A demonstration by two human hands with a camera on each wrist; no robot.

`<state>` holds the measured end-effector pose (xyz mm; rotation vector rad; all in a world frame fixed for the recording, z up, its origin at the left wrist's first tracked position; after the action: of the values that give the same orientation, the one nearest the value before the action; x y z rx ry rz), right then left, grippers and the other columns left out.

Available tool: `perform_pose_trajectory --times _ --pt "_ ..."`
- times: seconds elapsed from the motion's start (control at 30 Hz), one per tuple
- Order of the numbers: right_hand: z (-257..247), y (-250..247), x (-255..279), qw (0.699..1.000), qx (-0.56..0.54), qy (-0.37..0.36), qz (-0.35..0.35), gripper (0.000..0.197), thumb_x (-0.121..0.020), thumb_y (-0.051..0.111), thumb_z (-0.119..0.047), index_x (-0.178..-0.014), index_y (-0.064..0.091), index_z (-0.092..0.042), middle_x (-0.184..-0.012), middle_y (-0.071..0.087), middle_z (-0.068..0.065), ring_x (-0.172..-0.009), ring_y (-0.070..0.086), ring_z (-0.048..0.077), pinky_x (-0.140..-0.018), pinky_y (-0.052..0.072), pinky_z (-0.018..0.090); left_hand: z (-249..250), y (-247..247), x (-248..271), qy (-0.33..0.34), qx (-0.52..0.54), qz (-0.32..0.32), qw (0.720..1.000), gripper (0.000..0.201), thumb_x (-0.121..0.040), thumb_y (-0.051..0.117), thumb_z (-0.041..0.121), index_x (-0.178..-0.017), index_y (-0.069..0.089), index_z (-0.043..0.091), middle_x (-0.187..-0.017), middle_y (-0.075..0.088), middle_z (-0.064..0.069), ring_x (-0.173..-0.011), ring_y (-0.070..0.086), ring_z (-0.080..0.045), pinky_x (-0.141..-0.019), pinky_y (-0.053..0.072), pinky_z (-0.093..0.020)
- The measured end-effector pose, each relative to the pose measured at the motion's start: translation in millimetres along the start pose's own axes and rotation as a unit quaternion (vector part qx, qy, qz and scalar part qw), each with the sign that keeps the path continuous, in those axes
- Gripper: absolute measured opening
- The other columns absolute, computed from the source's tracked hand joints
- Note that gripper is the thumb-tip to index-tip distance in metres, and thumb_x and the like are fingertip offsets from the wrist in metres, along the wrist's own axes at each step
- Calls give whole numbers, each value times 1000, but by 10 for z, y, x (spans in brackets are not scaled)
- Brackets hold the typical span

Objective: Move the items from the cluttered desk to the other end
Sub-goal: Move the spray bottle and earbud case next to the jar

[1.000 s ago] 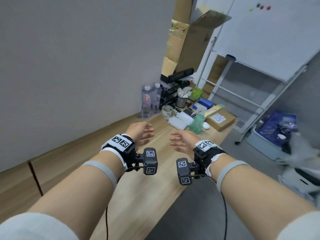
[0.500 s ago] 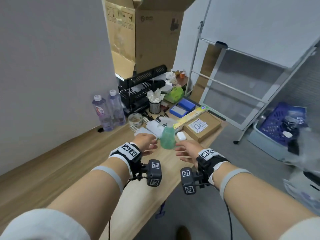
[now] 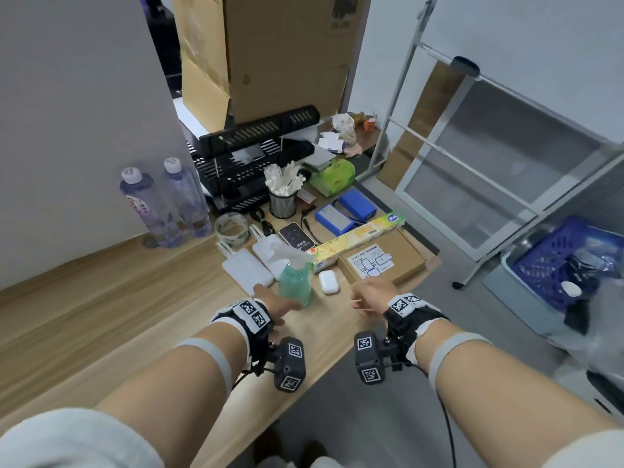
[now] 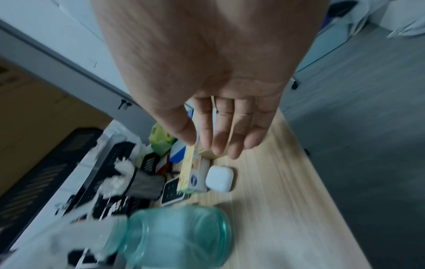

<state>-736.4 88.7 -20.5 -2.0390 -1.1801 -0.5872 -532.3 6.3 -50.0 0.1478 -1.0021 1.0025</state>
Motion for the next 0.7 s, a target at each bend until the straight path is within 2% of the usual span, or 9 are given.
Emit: perform_pose_trajectory --times 0.07,0.1,0.17,0.23,0.37,0.47,0.5,0.6,0.7 --pt "-45 133 -112 998 42 -31 -21 11 -91 57 -9 -99 64 -10 -90 66 8 -72 66 20 -57 47 27 21 -66 -183 62 -27 56 996 90 -70 87 33 -139 31 17 -125 55 -14 -104 63 -31 -83 58 -41" --pt "-65 206 -158 997 64 -42 -28 18 -91 57 -9 -107 64 -11 -93 66 8 -75 67 21 -60 49 29 26 -75 -258 96 -40 73 992 97 -67 89 35 -143 30 21 -127 53 -13 -107 60 -31 -84 55 -39" --pt "-81 334 -308 990 120 -64 -43 35 -88 59 -13 -123 59 -17 -110 65 9 -89 68 25 -77 54 33 58 -56 -335 149 -42 91 984 106 -63 91 39 -148 30 22 -129 50 -10 -112 56 -28 -88 51 -37" --pt "-101 421 -427 967 234 -97 -40 47 -86 61 -19 -132 54 -22 -129 57 9 -111 62 28 -95 49 34 85 -11 -362 171 -25 87 981 108 -60 91 45 -148 33 21 -133 48 -9 -119 55 -27 -98 51 -40" --pt "-126 594 -691 901 406 -149 -43 52 -89 57 -27 -139 42 -24 -142 39 11 -118 56 35 -98 47 42 81 124 -432 169 -12 62 984 100 -57 90 53 -139 47 14 -128 59 -3 -115 60 -19 -98 50 -31" --pt "-86 674 -887 852 497 -151 -56 58 -89 60 -20 -141 35 -25 -147 23 13 -120 54 37 -95 50 43 18 225 -543 149 -13 100 984 114 -43 81 81 -133 50 19 -124 62 0 -111 63 -17 -98 54 -38" --pt "-80 676 -925 842 514 -151 -61 62 -87 63 -18 -141 34 -25 -147 21 14 -120 54 38 -94 51 43 -1 253 -559 146 -9 106 984 113 -43 80 80 -134 50 19 -123 63 1 -110 63 -16 -98 54 -38" --pt "-103 684 -1018 819 543 -167 -79 72 -78 71 -17 -138 31 -24 -142 24 19 -114 57 41 -88 55 43 21 275 -453 135 -4 135 982 101 -51 80 63 -137 51 18 -126 65 5 -113 63 -14 -102 50 -36" --pt "-111 744 -1004 801 566 -146 -132 73 -76 70 -31 -138 32 -25 -137 37 21 -116 56 41 -89 54 45 -30 265 -327 123 -6 154 980 72 -64 87 43 -126 60 17 -116 68 7 -104 64 -11 -93 49 -25"
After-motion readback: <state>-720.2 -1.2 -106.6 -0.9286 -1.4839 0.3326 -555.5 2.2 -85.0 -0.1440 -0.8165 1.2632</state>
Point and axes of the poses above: each hand's wrist, its own x-axis away from the middle knuckle, its own y-axis out of the palm, z = x × y, the point moved 1 cm from there along -x, towards the middle knuckle
